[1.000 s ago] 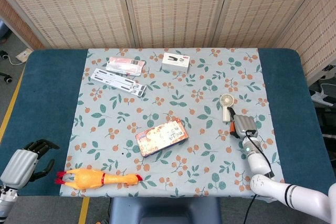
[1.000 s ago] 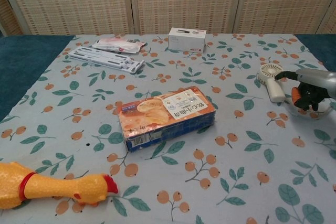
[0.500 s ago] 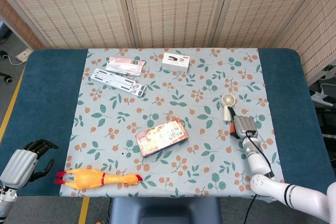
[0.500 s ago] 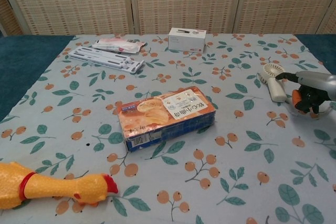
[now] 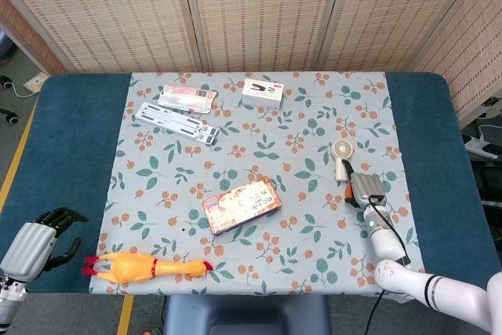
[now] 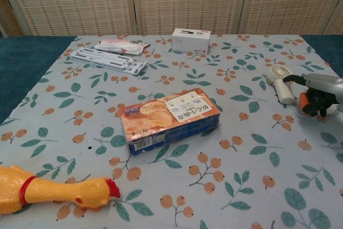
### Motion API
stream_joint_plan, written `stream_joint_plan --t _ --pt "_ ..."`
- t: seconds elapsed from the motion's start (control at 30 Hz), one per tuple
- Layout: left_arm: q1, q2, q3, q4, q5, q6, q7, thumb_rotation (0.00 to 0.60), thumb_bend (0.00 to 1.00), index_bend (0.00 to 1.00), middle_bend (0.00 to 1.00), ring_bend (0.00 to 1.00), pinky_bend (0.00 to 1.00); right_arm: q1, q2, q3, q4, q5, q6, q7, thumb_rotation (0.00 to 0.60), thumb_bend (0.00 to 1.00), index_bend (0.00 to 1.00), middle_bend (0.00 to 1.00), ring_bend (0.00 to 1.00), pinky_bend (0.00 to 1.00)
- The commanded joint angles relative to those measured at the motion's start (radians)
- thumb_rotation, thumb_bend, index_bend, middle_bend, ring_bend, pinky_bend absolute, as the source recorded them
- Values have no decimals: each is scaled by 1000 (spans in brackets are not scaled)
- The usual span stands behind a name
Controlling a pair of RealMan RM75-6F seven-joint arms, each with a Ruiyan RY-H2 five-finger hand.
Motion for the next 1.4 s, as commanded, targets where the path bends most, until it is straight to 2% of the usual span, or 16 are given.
stream_joint_plan --t 0.03,0.47,0.73,1.0,1.13,1.2,1.3,1.4 --pt "1 0 0 0 1 2 0 600 451 352 351 258 370 0 0 -1 2 1 -2 1 600 950 29 802 544 560" --pt "2 1 1 3 0 3 -4 600 451 352 351 258 369 1 -10 1 44 9 -26 24 600 950 29 802 544 560" --pt "1 1 1 1 1 1 -2 600 450 352 350 258 370 -12 5 5 16 -36 -12 56 600 950 29 801 544 560" --pt "2 0 3 2 3 1 0 600 450 352 351 258 370 -74 73 -13 -126 -234 139 98 600 950 29 801 544 560" --pt "3 1 4 1 6 3 1 600 451 351 351 258 370 -129 118 -51 -204 -347 245 98 600 949 32 801 545 560" --pt "3 0 3 2 6 5 2 600 451 351 351 258 369 -173 138 -80 -228 -426 325 108 600 948 72 801 537 560" --pt "3 -1 3 3 7 6 3 600 451 352 351 258 370 -252 140 -139 -194 -586 471 138 600 846 148 795 462 560" --pt "4 -3 3 3 3 3 11 600 451 351 351 258 370 -330 118 -194 -105 -720 607 176 600 657 154 684 336 560"
